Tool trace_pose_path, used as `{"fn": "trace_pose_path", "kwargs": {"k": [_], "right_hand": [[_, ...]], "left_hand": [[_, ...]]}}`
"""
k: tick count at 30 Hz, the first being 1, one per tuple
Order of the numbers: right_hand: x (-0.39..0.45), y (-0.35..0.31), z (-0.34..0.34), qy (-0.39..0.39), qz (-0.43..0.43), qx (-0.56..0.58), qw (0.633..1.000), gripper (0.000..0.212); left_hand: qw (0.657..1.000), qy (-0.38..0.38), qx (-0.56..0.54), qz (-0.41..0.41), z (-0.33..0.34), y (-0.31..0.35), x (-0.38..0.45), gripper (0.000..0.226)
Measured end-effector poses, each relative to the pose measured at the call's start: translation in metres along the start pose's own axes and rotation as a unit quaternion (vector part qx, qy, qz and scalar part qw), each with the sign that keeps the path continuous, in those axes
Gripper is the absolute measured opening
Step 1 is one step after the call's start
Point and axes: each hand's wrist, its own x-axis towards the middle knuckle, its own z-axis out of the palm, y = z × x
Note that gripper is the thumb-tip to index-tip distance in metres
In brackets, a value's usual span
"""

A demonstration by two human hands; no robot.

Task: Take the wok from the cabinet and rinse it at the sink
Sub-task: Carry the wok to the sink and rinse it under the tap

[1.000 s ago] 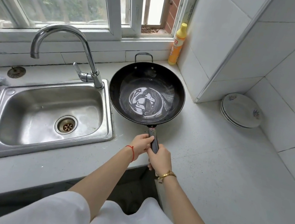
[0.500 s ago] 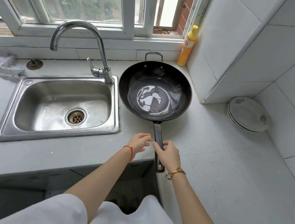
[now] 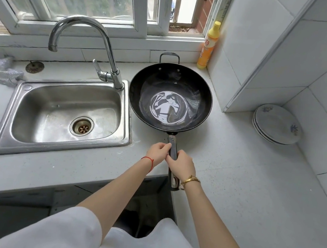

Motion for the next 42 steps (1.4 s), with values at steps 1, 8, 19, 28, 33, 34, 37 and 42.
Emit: {"fn": "trace_pose_path", "kwargs": {"k": [1,8,19,28,33,34,37,42], "right_hand": [[0.001,-0.002,0.000,-0.002,0.005,-0.007,1.000,0.042],[0.007,-0.006,0.009,-0.003,0.046,0.003,0.999,0.042],[0.009,-0.009,0.018,0.001,0.099,0.183,0.978,0.031],[0.002,-0.011,0.026,0.044,0.085,0.200,0.975,0.026],[-0.007,-0.009,0.029,0.047,0.081,0.199,0.975,0.023],[-0.010,-0.008,0.030,0.047,0.081,0.203,0.975,0.023],[-0.021,-0.005,0.034,0.042,0.079,0.206,0.974,0.021],[-0.039,-0.003,0.039,0.040,0.063,0.211,0.975,0.030]], "left_hand": [[1.000,-0.001,0.018,0.005,0.002,0.002,0.003,0.037],[0.997,-0.017,0.079,0.006,0.001,0.001,0.027,0.046],[0.989,-0.110,-0.096,-0.007,-0.003,0.000,0.036,0.032],[0.975,-0.098,-0.199,-0.036,0.002,0.002,0.026,0.022],[0.974,-0.073,-0.210,-0.035,0.006,-0.002,0.016,0.014],[0.974,-0.069,-0.211,-0.036,0.006,-0.004,0.013,0.015],[0.974,-0.061,-0.214,-0.035,0.006,-0.011,0.001,0.022],[0.972,-0.040,-0.231,-0.020,0.004,-0.017,-0.022,0.026]]}}
